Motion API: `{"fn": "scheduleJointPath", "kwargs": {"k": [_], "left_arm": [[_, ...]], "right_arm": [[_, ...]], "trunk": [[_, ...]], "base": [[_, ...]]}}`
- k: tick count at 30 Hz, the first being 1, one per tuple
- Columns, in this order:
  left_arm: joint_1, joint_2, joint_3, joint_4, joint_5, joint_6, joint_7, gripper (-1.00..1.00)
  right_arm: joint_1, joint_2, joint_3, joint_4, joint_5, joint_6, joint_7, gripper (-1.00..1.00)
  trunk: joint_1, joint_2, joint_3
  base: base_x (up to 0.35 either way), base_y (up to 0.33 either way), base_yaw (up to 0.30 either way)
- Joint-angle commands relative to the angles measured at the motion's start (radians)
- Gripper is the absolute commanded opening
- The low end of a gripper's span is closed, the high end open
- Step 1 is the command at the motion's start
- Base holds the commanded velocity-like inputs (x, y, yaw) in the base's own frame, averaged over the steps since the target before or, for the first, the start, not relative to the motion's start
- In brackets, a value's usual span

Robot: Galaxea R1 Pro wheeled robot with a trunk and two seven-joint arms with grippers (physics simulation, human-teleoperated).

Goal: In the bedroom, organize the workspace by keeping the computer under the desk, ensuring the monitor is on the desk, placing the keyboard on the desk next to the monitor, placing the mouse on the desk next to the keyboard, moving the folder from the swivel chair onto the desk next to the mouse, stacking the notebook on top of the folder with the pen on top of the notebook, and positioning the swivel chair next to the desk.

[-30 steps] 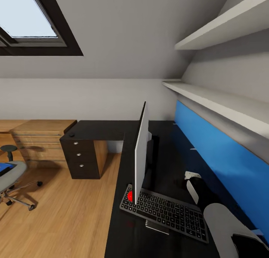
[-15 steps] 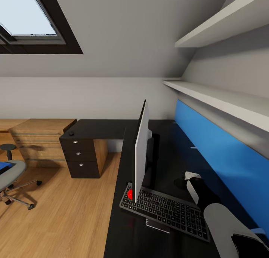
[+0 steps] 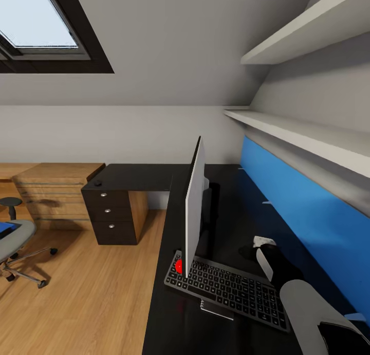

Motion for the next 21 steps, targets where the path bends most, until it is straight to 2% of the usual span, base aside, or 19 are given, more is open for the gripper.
{"fn": "scheduleJointPath", "kwargs": {"k": [1,10,14,21], "left_arm": [[-0.001,0.000,0.003,0.000,-0.002,-0.002,0.005,1.00],[-0.001,0.002,0.091,-0.003,-0.004,-0.001,0.002,1.00],[-0.001,0.002,0.100,-0.003,-0.004,-0.002,0.001,1.00],[-0.001,0.001,0.105,-0.003,-0.004,-0.002,0.001,1.00]], "right_arm": [[0.000,0.000,0.000,-0.001,-0.006,0.005,-0.003,1.00],[-0.001,0.003,0.012,-0.001,-0.006,0.004,0.000,1.00],[-0.001,0.003,0.012,-0.001,-0.006,0.004,0.000,1.00],[-0.001,0.002,0.011,-0.002,-0.006,0.004,0.000,1.00]], "trunk": [[0.000,-0.001,-0.001],[0.000,-0.001,-0.001],[0.000,-0.001,-0.001],[0.000,-0.001,-0.001]], "base": [[0.000,0.000,0.000],[0.000,0.032,0.000],[0.000,0.169,0.000],[0.000,0.040,0.000]]}}
